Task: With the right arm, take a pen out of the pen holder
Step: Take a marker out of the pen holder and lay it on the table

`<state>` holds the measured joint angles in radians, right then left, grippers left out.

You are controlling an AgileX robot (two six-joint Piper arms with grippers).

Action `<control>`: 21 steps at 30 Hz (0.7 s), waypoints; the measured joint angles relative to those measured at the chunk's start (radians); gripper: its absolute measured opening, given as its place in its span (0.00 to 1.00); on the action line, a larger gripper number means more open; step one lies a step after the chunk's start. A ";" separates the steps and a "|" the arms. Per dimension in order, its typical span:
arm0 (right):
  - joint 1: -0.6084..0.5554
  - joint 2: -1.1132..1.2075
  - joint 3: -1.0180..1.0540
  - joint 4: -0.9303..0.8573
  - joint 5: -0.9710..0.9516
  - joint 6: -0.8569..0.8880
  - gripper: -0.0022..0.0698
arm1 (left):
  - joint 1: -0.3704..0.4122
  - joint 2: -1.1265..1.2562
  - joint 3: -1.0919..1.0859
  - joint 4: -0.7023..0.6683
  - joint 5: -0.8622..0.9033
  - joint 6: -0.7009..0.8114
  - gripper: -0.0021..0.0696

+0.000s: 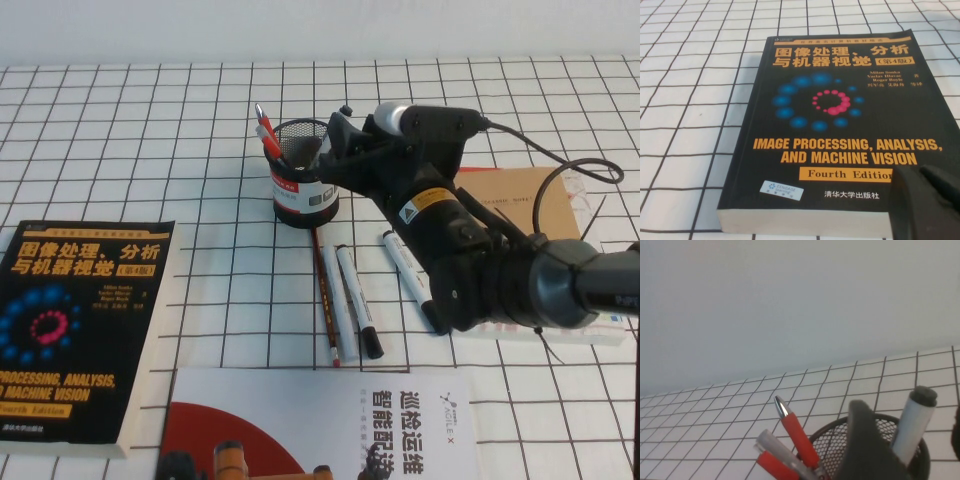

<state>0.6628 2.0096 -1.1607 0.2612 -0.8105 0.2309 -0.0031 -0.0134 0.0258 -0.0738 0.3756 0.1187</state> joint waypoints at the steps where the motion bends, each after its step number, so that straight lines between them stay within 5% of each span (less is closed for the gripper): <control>1: 0.000 0.015 -0.015 -0.002 0.000 -0.001 0.50 | 0.000 0.000 0.000 0.000 0.000 0.000 0.02; 21: -0.019 0.155 -0.186 0.080 0.057 0.001 0.51 | 0.000 0.000 0.000 0.000 0.000 0.000 0.02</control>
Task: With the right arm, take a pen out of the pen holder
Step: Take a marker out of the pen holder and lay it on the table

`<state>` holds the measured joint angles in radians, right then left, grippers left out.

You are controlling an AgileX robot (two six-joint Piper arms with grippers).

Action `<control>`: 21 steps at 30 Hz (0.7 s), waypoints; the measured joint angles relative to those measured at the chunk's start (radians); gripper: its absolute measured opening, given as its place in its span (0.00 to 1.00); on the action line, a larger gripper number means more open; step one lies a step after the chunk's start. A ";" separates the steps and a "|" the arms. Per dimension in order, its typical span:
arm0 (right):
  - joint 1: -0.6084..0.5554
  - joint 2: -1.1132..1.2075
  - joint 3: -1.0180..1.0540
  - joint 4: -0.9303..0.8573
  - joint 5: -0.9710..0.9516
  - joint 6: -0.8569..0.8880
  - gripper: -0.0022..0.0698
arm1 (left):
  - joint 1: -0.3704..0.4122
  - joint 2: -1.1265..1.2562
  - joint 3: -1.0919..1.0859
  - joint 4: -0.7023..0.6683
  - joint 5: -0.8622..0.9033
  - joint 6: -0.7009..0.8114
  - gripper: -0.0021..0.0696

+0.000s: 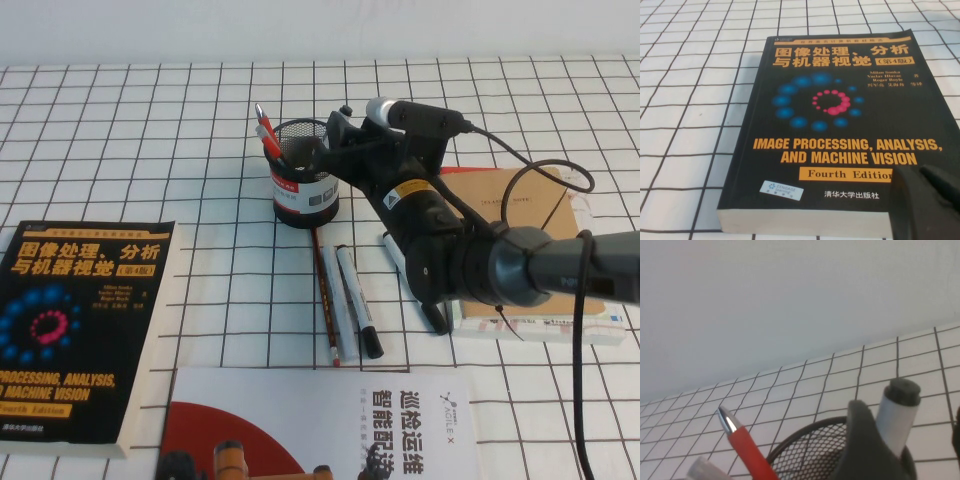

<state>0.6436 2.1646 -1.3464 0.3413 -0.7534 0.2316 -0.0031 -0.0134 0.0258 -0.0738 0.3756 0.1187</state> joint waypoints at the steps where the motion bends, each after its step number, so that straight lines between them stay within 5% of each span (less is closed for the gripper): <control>1: -0.002 0.007 -0.007 0.001 0.003 0.000 0.51 | 0.000 0.000 0.000 0.000 0.000 0.000 0.02; 21: -0.012 0.077 -0.149 0.002 0.100 0.000 0.51 | 0.000 0.000 0.000 0.000 0.000 0.000 0.02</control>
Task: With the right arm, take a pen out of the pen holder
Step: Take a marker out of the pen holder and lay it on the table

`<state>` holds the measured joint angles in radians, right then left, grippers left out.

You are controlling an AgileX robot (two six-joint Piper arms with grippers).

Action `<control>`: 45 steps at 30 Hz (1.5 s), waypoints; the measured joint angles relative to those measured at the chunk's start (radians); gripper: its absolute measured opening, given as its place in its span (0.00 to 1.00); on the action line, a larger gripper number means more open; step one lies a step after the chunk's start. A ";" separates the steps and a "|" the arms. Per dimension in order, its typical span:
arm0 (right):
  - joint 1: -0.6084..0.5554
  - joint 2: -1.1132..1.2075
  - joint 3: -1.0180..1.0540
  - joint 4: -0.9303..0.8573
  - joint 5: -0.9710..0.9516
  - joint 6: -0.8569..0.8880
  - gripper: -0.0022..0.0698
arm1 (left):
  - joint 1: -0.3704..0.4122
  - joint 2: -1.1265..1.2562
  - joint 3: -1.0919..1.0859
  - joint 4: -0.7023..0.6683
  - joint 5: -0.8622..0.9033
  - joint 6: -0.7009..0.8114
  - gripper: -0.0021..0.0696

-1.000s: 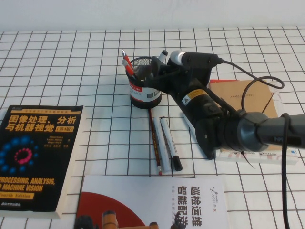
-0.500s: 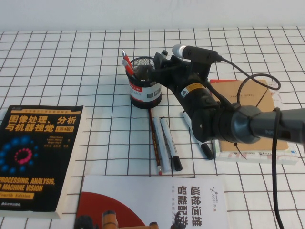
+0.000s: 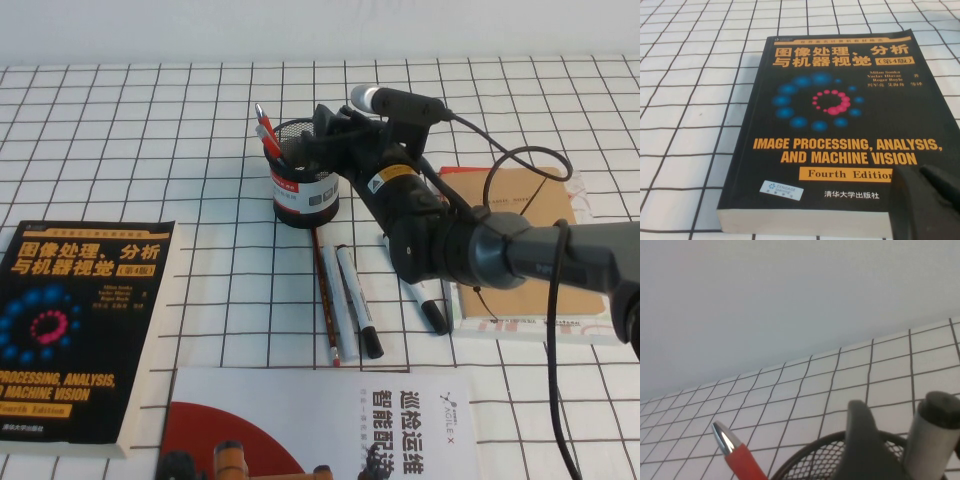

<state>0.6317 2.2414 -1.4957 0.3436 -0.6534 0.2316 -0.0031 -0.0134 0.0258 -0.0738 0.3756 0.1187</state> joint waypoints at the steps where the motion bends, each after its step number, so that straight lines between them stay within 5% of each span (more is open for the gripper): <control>1: -0.002 0.005 -0.007 0.000 0.000 0.000 0.51 | 0.000 0.000 0.000 0.000 0.000 0.000 0.02; 13: -0.018 0.023 -0.057 0.000 0.031 0.000 0.48 | 0.000 0.000 0.000 0.000 0.000 0.000 0.02; 23: -0.018 0.023 -0.056 0.000 0.055 0.000 0.35 | 0.000 0.000 0.000 0.000 0.000 0.000 0.02; 29: -0.018 0.023 -0.056 0.000 0.049 0.005 0.19 | 0.000 0.000 0.000 0.000 0.000 0.000 0.02; 45: -0.018 -0.026 -0.058 0.000 0.099 -0.047 0.18 | 0.000 0.000 0.000 0.000 0.000 0.000 0.02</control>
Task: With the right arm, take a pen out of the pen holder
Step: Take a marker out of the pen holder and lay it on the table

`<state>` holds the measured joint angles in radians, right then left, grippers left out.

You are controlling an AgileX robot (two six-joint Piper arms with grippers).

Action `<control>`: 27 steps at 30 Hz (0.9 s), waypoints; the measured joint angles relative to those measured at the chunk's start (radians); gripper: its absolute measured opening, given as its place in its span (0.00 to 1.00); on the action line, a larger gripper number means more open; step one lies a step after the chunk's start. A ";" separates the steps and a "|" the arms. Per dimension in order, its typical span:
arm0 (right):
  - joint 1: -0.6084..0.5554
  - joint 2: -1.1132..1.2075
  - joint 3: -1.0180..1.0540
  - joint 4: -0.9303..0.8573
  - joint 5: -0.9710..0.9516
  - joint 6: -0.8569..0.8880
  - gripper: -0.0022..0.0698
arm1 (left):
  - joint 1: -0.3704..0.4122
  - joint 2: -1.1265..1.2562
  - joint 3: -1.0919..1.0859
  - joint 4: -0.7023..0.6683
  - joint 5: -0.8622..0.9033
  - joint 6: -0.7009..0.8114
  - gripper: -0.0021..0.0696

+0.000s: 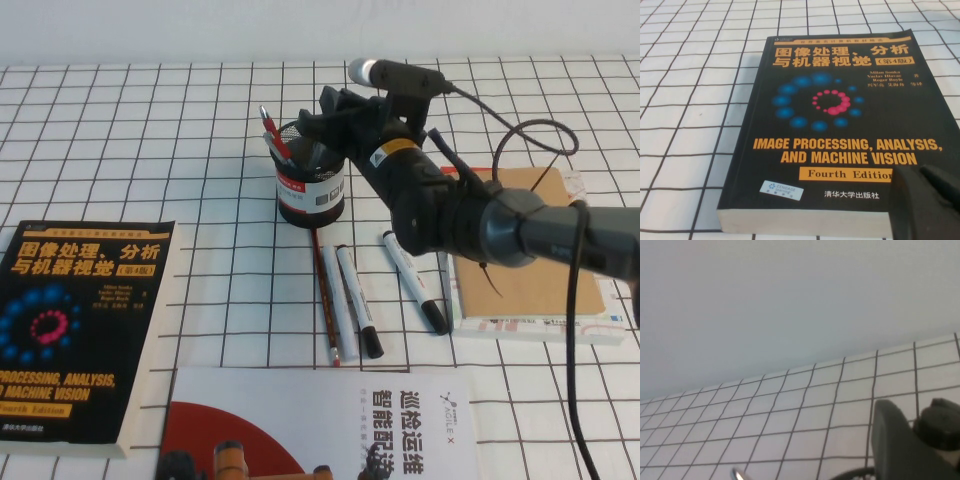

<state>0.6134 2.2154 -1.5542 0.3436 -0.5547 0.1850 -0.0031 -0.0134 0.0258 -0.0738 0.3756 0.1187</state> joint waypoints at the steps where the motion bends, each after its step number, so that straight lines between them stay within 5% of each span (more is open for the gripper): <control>1: 0.000 -0.018 0.000 0.000 0.014 -0.020 0.18 | 0.000 0.000 0.000 0.000 0.000 0.000 0.02; 14: 0.000 -0.322 0.000 -0.122 0.309 -0.131 0.18 | 0.000 0.000 0.000 0.000 0.000 0.000 0.02; 27: 0.000 -0.543 0.000 -0.147 1.144 -0.205 0.18 | 0.000 0.000 0.000 0.000 0.000 0.000 0.02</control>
<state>0.6134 1.6727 -1.5542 0.1966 0.5892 -0.0202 -0.0031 -0.0134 0.0258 -0.0738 0.3756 0.1187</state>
